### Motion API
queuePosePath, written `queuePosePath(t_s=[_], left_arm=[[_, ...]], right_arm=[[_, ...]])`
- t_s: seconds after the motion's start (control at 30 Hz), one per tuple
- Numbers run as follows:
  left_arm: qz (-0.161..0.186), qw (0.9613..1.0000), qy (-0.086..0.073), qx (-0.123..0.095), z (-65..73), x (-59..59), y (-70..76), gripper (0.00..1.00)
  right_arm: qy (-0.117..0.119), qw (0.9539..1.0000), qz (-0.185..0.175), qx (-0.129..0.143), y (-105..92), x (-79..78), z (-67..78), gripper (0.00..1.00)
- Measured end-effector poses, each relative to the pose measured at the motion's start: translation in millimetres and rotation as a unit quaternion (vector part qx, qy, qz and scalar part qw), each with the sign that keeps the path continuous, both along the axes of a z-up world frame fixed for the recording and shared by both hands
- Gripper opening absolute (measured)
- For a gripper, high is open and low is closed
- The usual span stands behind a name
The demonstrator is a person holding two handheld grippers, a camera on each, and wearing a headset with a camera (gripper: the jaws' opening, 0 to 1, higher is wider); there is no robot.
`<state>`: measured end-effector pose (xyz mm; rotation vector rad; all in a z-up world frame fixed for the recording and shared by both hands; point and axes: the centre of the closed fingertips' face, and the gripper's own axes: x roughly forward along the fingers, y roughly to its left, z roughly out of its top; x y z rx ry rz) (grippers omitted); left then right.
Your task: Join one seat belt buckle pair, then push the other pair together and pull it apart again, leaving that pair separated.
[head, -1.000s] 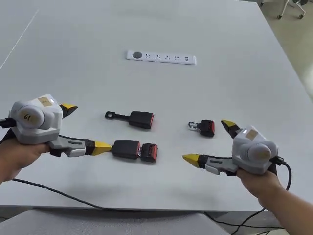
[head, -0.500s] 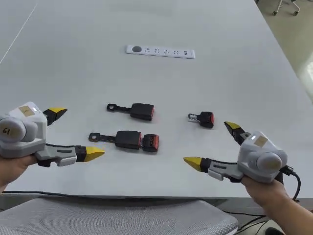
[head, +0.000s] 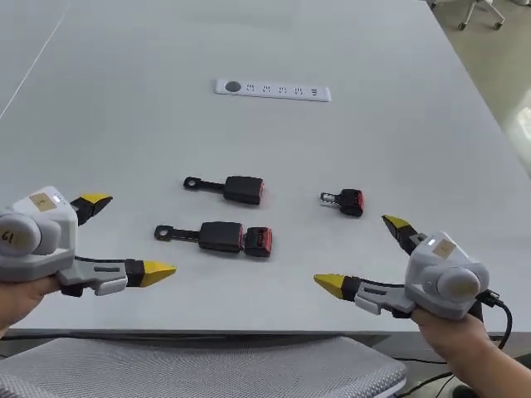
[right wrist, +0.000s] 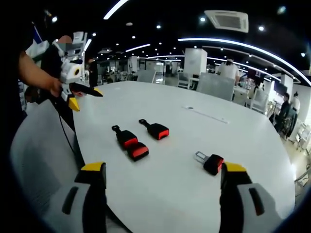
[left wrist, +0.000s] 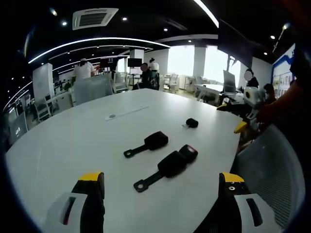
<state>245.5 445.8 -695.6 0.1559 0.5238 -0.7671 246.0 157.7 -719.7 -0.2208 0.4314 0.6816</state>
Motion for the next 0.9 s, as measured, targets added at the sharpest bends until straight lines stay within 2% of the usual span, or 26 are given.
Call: queuePosePath(t_s=[0.3,0.4,0.6,0.9], left_arm=[[0.0,1.0,-0.005,-0.001,3.6,1.1,3.6,1.0],[-0.002,1.0,-0.003,0.007,0.0,0.2,5.4,1.0],[-0.007,0.9999,0.002,0.008,-3.9,-2.3,4.9,1.0],[-0.005,1.0,-0.001,0.005,1.4,2.0,6.8,1.0]], right_arm=[[0.01,0.9999,0.001,-0.013,-1.6,-1.6,-5.6,1.0],[0.014,0.9988,0.006,-0.045,-5.5,-1.9,-12.7,1.0],[0.015,0.9993,0.0,-0.034,-5.0,-0.4,-9.1,1.0],[0.022,0.9994,-0.007,-0.026,-4.5,-0.7,-10.9,1.0]])
